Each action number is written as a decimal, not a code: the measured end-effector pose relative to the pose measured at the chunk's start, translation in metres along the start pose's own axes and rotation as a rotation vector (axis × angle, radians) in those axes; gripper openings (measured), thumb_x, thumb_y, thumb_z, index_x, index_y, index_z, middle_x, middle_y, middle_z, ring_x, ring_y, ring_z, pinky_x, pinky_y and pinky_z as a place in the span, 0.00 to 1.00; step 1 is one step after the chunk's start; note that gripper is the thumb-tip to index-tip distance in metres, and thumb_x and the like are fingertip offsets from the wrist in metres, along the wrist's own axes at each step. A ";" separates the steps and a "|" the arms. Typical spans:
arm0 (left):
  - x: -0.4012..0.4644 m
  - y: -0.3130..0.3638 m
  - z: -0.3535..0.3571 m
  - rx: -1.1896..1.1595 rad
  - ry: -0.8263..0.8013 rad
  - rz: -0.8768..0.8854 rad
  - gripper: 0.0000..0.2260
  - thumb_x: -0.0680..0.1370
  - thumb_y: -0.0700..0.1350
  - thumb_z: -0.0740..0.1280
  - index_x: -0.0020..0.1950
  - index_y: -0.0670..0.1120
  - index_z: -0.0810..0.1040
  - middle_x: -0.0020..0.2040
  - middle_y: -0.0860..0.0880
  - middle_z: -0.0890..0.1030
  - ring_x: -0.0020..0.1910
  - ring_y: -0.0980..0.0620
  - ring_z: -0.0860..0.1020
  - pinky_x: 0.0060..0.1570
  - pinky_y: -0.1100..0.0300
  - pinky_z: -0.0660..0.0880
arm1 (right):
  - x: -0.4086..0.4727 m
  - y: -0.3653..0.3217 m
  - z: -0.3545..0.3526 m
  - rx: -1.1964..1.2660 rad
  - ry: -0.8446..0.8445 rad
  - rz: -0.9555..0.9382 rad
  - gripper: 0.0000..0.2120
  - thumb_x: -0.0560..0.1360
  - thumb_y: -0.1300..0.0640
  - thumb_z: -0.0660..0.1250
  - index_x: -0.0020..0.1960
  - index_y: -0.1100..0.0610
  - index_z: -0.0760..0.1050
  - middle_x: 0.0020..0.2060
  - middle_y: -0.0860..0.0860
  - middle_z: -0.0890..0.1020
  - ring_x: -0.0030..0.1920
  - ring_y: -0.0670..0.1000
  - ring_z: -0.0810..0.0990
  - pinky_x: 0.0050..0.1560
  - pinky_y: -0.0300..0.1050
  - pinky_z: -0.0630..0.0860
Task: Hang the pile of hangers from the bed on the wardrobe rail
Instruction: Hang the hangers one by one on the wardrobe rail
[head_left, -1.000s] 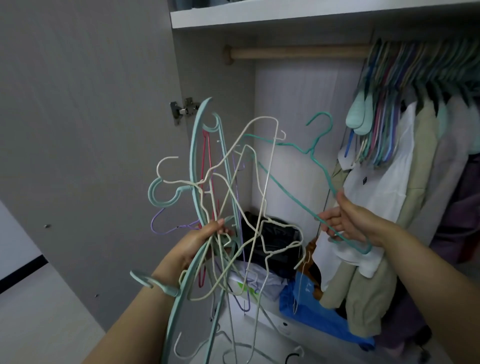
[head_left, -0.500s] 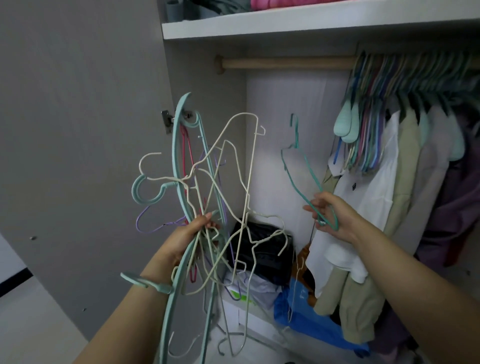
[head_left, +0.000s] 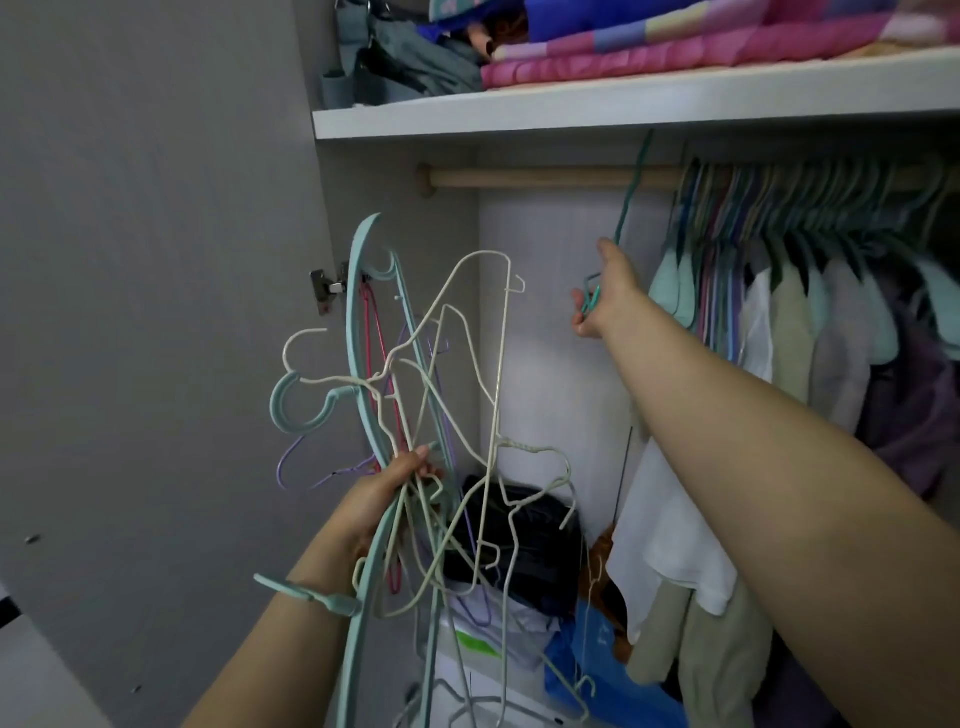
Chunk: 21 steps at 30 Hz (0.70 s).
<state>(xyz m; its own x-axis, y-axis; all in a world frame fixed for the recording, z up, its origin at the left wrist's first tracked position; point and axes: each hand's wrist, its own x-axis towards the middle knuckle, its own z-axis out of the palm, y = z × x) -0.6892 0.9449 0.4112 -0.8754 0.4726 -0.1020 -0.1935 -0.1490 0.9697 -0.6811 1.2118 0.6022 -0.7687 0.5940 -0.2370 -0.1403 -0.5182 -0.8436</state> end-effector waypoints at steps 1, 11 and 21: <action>0.001 -0.001 -0.002 -0.003 0.008 -0.013 0.14 0.75 0.52 0.69 0.46 0.41 0.82 0.45 0.37 0.81 0.39 0.42 0.81 0.40 0.53 0.77 | 0.007 -0.001 -0.004 -0.017 0.035 0.020 0.23 0.70 0.40 0.68 0.60 0.49 0.71 0.61 0.47 0.73 0.48 0.47 0.74 0.40 0.41 0.65; 0.004 -0.007 -0.019 -0.067 0.019 -0.038 0.25 0.64 0.63 0.77 0.47 0.43 0.85 0.50 0.37 0.83 0.51 0.36 0.77 0.62 0.35 0.69 | 0.029 0.012 -0.057 0.054 0.133 -0.084 0.17 0.72 0.45 0.66 0.57 0.51 0.74 0.52 0.49 0.74 0.48 0.48 0.72 0.37 0.39 0.69; 0.013 -0.022 -0.012 -0.092 -0.042 -0.038 0.23 0.72 0.58 0.72 0.54 0.39 0.82 0.53 0.38 0.82 0.51 0.40 0.80 0.63 0.41 0.70 | -0.015 0.160 -0.102 -0.794 -0.006 -0.479 0.13 0.79 0.49 0.61 0.57 0.56 0.76 0.50 0.51 0.76 0.48 0.48 0.74 0.50 0.41 0.69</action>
<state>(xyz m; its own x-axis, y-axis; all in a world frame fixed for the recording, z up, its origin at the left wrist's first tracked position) -0.7017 0.9440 0.3862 -0.8476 0.5150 -0.1275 -0.2681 -0.2085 0.9406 -0.6285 1.1827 0.4219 -0.7426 0.6317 0.2225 0.0231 0.3562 -0.9341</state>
